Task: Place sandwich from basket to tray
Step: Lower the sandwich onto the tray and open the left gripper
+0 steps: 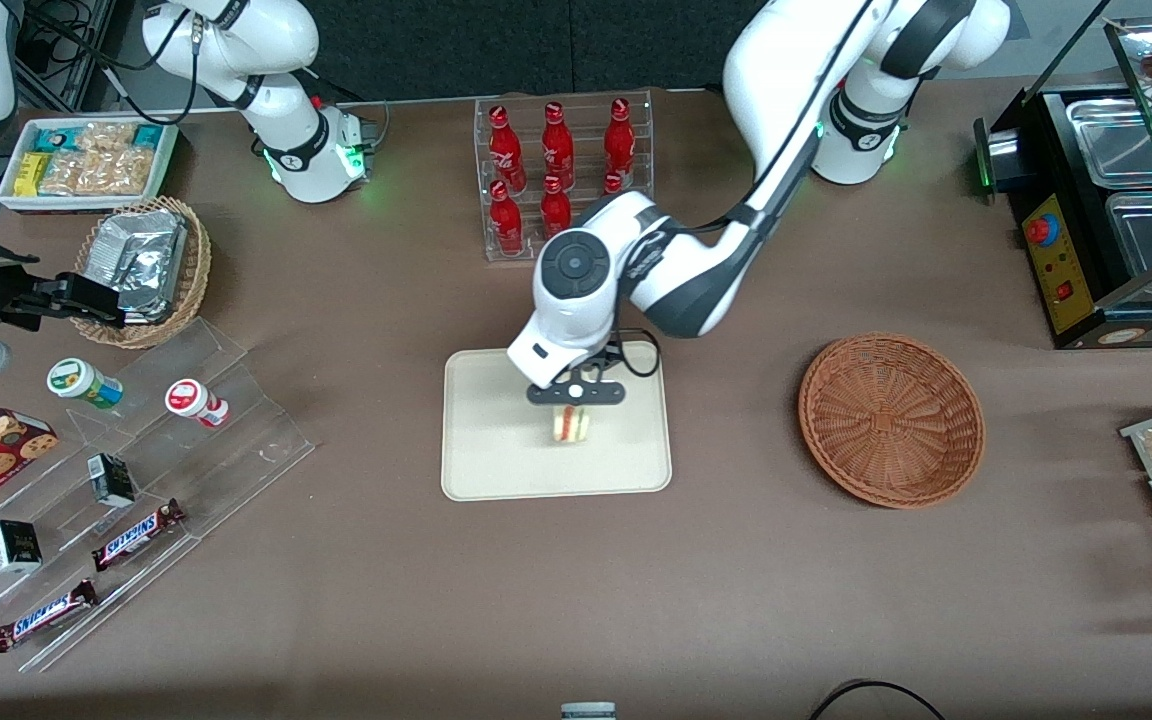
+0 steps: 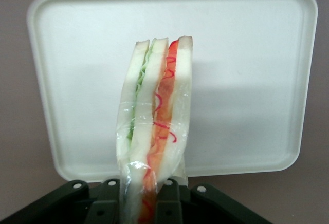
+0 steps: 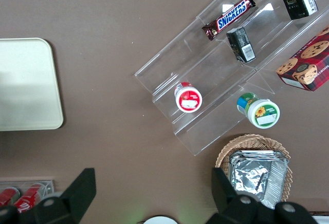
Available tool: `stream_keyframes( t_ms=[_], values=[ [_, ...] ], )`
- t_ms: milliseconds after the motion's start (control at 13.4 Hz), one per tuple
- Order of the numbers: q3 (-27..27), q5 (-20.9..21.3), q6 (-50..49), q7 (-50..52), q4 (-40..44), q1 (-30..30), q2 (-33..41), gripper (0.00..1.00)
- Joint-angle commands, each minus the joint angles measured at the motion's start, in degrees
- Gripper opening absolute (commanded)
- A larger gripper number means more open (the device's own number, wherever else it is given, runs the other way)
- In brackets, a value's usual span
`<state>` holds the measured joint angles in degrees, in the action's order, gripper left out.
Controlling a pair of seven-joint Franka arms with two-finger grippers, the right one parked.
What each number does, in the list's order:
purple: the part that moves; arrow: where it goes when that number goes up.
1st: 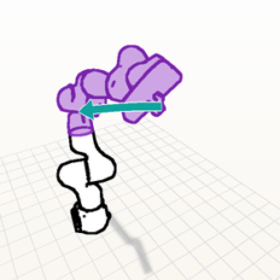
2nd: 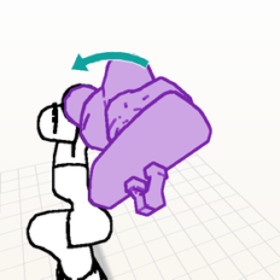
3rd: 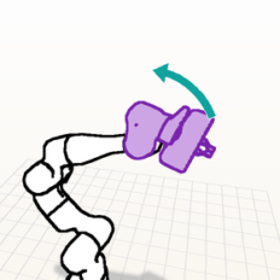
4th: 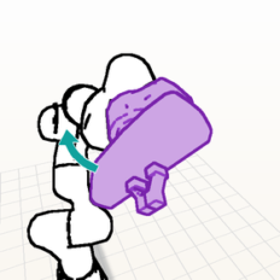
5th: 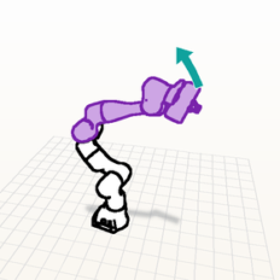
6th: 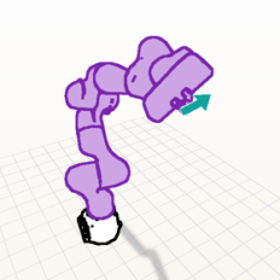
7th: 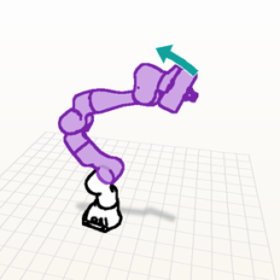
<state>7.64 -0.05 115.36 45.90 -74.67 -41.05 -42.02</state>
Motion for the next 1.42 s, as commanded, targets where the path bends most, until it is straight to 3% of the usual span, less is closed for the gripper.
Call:
stream_keyframes(
  t_ms=[0, 298, 745, 894, 969, 1043, 1193, 1267, 1342],
  values=[
    [-0.87, -0.04, 1.7, -0.2, 2.6, -1.84, -3.5, 0.1],
    [-1.13, 0.31, 6.81, 2.96, 3.74, -2.11, -6.75, 0.1],
    [-1.31, 2.16, 6.99, 5.69, 5.15, -2.11, -9.65, 0.1],
    [-1.31, 2.86, 7.16, 5.78, 5.15, -2.11, -10.01, 0.15],
    [-1.31, 2.86, 7.16, 5.78, 5.15, -2.11, -9.92, 0.27],
    [-1.31, 2.86, 7.16, 5.69, 5.15, -2.11, -9.92, 0.52],
    [-1.31, 2.95, 7.16, 5.78, 5.06, -2.11, -9.66, 0.92],
    [-1.31, 3.12, 6.9, 5.87, 4.89, -2.19, -9.48, 0.99],
    [-1.31, 3.39, 6.64, 6.48, 4.71, -2.19, -9.05, 0.99]
  ],
)
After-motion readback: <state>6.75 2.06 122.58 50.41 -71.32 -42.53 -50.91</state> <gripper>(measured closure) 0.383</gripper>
